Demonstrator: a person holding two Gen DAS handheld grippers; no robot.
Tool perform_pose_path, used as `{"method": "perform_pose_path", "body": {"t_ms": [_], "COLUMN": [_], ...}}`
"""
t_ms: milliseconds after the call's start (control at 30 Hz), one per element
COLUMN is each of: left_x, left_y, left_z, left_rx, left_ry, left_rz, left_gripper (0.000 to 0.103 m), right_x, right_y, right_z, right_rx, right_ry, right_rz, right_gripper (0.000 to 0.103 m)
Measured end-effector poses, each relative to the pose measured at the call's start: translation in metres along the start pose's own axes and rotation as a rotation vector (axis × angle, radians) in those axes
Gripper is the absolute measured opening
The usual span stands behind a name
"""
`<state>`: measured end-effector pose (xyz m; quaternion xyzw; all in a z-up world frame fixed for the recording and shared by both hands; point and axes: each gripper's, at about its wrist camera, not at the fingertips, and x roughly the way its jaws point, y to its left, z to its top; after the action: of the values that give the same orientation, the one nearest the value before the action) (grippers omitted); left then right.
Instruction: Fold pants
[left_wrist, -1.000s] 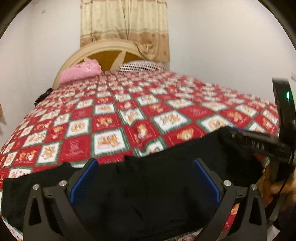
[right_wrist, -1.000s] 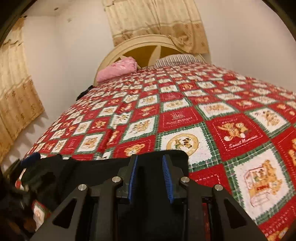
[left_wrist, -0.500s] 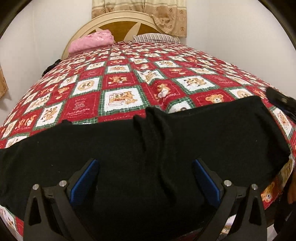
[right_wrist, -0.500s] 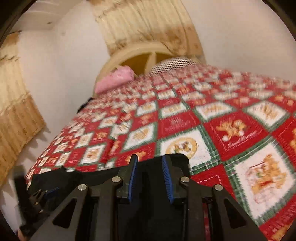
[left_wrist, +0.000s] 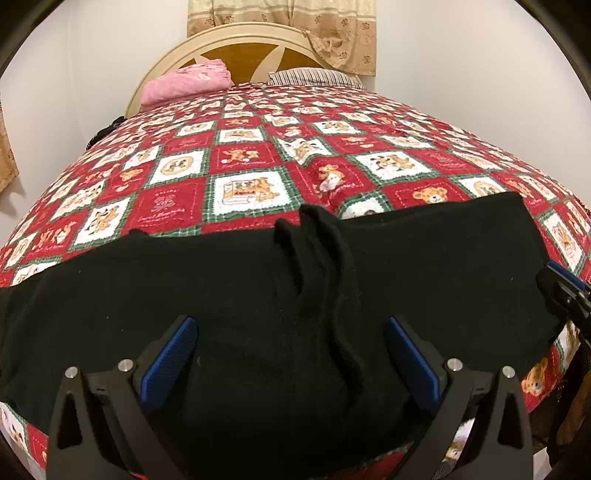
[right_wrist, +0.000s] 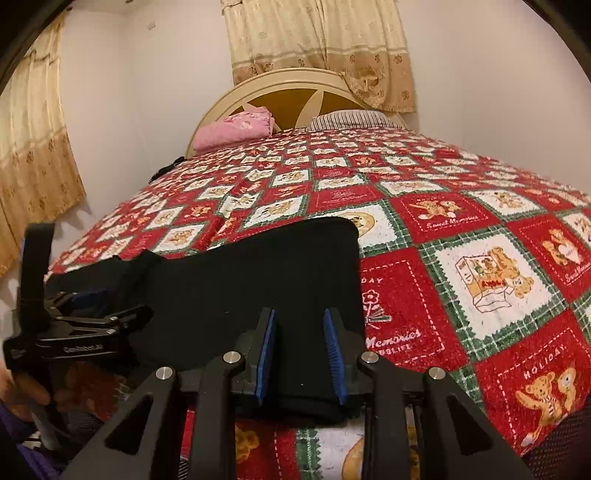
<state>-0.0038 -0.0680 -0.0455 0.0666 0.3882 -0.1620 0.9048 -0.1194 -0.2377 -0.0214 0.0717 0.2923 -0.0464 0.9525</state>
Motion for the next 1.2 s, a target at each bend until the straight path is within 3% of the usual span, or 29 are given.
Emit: {"method": "perform_pose_path", "body": {"t_ms": [200,333,500,700,767,900,1067,1100,1167,1200], "left_x": [-0.011,-0.034,-0.070,-0.090,-0.086,-0.075,-0.073,-0.074,-0.073,-0.072], "left_y": [0.015,0.049,0.110,0.207,0.226,0.261,0.264,0.266,0.271,0.274], "left_z": [-0.008,-0.016,-0.033,-0.071,-0.079,-0.094,-0.095,-0.096,-0.097,-0.097], "left_rx": [-0.018,-0.125,-0.247,-0.626,-0.709,-0.868,-0.876,-0.883,-0.893,-0.898], "left_ry": [0.006,-0.022,-0.125,-0.188,-0.174,-0.133,-0.169,-0.179,-0.191,-0.192], "left_rz": [-0.016,-0.008,0.184,0.372,0.366,0.328,0.298,0.289,0.264,0.265], "left_gripper": [0.103,0.103,0.103,0.103,0.093,0.086,0.084,0.081,0.061,0.059], "right_x": [-0.001,-0.002,-0.002,-0.002,-0.002,-0.002,-0.002,-0.002,-0.002,-0.002], "right_y": [-0.001,-0.003,-0.006,-0.007,-0.006,-0.006,-0.007,-0.007,-0.006,-0.006], "right_z": [-0.002,-0.001,-0.001,0.001,0.001,0.001,0.002,0.001,0.002,0.001], "right_rx": [0.034,0.065,0.102,0.117,0.114,0.116,0.113,0.114,0.114,0.116], "right_ry": [-0.016,-0.018,-0.011,-0.006,-0.004,-0.003,-0.004,-0.004,-0.004,-0.004], "right_rz": [0.000,0.020,0.042,0.050,0.046,0.048,0.047,0.047,0.048,0.047], "right_gripper": [0.034,0.036,0.037,0.037,0.038,0.038,0.038,0.038,0.038,0.038]}}
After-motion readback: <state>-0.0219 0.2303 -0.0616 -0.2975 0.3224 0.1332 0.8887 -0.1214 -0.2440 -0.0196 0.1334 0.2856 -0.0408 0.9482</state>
